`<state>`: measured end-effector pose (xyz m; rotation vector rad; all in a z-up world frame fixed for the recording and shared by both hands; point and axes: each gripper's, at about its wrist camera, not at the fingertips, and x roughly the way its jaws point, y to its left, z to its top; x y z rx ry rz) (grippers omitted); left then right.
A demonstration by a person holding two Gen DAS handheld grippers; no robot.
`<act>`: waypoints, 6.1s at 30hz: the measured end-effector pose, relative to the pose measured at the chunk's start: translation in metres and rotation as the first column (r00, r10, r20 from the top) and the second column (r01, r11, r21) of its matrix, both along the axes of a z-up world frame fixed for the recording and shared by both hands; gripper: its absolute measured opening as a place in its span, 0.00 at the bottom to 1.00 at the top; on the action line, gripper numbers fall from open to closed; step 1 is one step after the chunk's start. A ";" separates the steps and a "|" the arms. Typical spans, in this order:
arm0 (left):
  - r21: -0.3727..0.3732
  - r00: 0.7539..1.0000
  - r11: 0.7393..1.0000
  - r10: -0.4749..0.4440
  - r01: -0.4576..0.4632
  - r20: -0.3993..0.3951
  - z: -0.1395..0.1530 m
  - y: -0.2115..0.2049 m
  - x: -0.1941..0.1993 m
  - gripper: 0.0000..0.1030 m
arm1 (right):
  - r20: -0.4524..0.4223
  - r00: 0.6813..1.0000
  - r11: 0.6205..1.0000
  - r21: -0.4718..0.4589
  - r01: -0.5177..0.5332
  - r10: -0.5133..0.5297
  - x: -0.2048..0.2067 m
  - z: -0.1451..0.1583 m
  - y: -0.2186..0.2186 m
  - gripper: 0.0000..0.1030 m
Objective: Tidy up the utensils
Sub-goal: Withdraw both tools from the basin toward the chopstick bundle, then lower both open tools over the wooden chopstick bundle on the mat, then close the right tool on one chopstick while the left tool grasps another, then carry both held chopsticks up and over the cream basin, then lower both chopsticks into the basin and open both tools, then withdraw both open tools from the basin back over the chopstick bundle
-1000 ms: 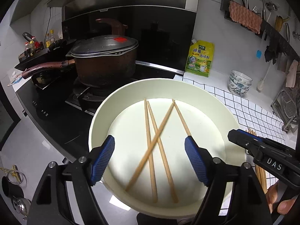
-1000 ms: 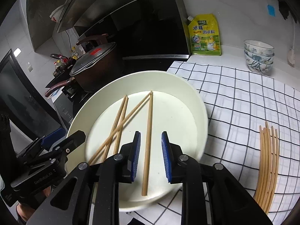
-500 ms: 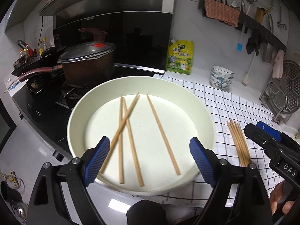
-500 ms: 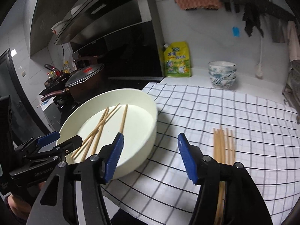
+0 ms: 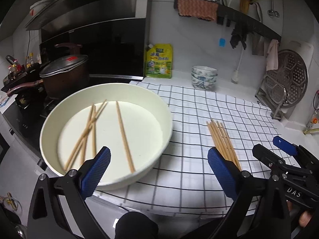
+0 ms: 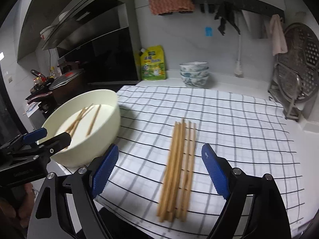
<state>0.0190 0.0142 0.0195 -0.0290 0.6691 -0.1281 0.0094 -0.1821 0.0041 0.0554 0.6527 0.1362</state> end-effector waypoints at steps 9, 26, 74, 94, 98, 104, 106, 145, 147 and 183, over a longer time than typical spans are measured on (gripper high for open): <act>0.014 0.998 1.000 0.017 -0.017 -0.055 -0.031 -0.032 -0.003 0.94 | -0.083 0.994 0.997 -0.043 0.061 -0.064 0.003 -0.024 -0.043 0.79; 0.024 0.991 1.000 0.020 -0.017 -0.131 -0.065 -0.061 0.002 0.94 | -0.279 0.948 0.984 -0.131 0.122 -0.155 0.062 -0.088 -0.053 0.79; 0.126 0.968 0.992 0.031 0.000 -0.247 -0.111 -0.123 0.062 0.95 | -0.308 0.935 0.984 -0.080 0.157 -0.174 0.058 -0.094 -0.113 0.79; 0.089 0.962 0.991 -0.074 0.100 -0.263 -0.102 -0.142 0.075 0.07 | -0.266 0.959 0.986 -0.152 0.061 -0.101 0.057 -0.093 -0.084 0.07; 0.048 0.958 0.993 -0.092 0.109 -0.270 -0.100 -0.136 0.070 0.07 | -0.271 0.959 0.995 -0.075 0.064 -0.082 0.057 -0.091 -0.090 0.06; -0.010 0.965 0.993 -0.116 0.117 -0.237 -0.077 -0.120 0.059 0.07 | -0.217 0.972 0.995 0.026 0.093 -0.086 0.050 -0.071 -0.098 0.06; -0.035 0.969 0.992 -0.127 0.122 -0.212 -0.061 -0.113 0.056 0.07 | -0.183 0.980 0.995 0.044 0.086 -0.077 0.046 -0.060 -0.093 0.06; -0.017 0.968 0.986 0.157 -0.164 -0.195 -0.042 0.146 0.111 0.21 | -0.194 0.937 0.957 0.068 -0.283 0.291 0.157 -0.030 0.202 0.14; -0.002 0.968 0.984 0.176 -0.179 -0.180 -0.041 0.148 0.109 0.32 | -0.184 0.941 0.959 0.052 -0.278 0.283 0.153 -0.029 0.198 0.16; -0.047 0.989 0.993 0.107 -0.112 -0.103 -0.018 0.089 0.034 0.73 | -0.112 0.988 0.994 0.010 -0.108 0.108 0.062 0.001 0.098 0.36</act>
